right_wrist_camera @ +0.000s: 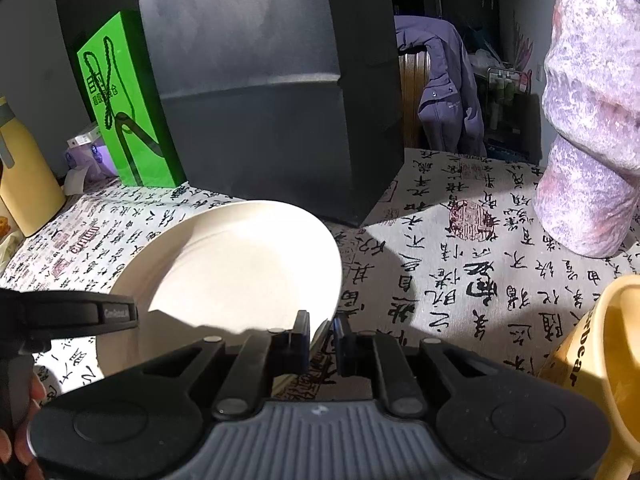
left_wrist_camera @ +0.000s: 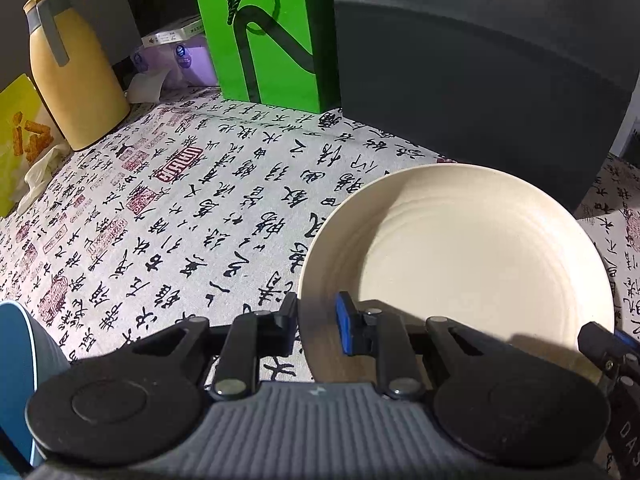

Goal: Organize plates and bowls
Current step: 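Lift the held cream plate with both tools and tilt it up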

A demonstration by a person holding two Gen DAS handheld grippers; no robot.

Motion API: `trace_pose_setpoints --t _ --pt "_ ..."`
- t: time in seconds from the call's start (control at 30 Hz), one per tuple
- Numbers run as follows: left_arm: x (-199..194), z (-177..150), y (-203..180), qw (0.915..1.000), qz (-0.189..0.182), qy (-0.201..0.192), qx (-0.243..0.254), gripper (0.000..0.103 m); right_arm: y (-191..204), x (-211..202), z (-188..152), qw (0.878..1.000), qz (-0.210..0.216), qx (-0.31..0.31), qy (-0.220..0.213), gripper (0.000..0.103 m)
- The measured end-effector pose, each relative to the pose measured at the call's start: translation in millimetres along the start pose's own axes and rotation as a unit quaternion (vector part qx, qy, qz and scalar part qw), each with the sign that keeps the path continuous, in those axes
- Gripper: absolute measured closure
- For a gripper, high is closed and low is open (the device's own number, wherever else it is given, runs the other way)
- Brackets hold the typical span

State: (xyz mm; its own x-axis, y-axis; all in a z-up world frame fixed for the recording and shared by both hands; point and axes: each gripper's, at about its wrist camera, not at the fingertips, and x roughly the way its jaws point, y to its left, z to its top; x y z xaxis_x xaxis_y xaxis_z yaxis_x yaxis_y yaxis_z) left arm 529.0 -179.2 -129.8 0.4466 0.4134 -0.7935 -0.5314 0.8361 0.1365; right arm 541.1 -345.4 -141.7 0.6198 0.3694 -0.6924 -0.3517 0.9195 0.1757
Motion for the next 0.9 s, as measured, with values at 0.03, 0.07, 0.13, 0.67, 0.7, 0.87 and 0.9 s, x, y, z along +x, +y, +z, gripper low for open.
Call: trace_pose_setpoints --t 0.03,0.07,0.13,0.67,0.7,0.87,0.9 --pt "0.3 0.3 0.3 1.0 -0.001 0.0 -0.001 0.082 0.4 -0.7 0.0 1.0 0.0 -0.001 -0.001 0.091" --pt "0.4 0.4 0.6 1.0 -0.002 0.001 -0.001 0.082 0.9 -1.1 0.2 1.0 0.0 -0.002 -0.002 0.091" --pt "-0.4 0.5 0.7 1.0 -0.004 0.0 0.0 0.082 1.2 -2.4 0.8 1.0 0.001 -0.002 -0.005 0.091" --pt "-33.8 7.4 15.5 0.9989 -0.04 -0.025 0.002 0.082 -3.0 -27.1 9.3 0.999 0.016 0.017 -0.041 0.091" --pt "-38.9 8.2 17.6 0.9985 -0.045 -0.03 0.001 0.082 -3.5 -30.5 10.2 0.999 0.018 0.019 -0.046 0.091" --pt "-60.2 12.3 28.8 0.9965 -0.066 -0.051 -0.003 0.082 -3.0 -46.6 14.5 0.997 0.02 0.026 -0.067 0.091" --pt "-63.5 12.8 31.2 0.9961 -0.069 -0.054 -0.004 0.083 -2.1 -50.1 15.1 0.997 0.021 0.026 -0.07 0.091"
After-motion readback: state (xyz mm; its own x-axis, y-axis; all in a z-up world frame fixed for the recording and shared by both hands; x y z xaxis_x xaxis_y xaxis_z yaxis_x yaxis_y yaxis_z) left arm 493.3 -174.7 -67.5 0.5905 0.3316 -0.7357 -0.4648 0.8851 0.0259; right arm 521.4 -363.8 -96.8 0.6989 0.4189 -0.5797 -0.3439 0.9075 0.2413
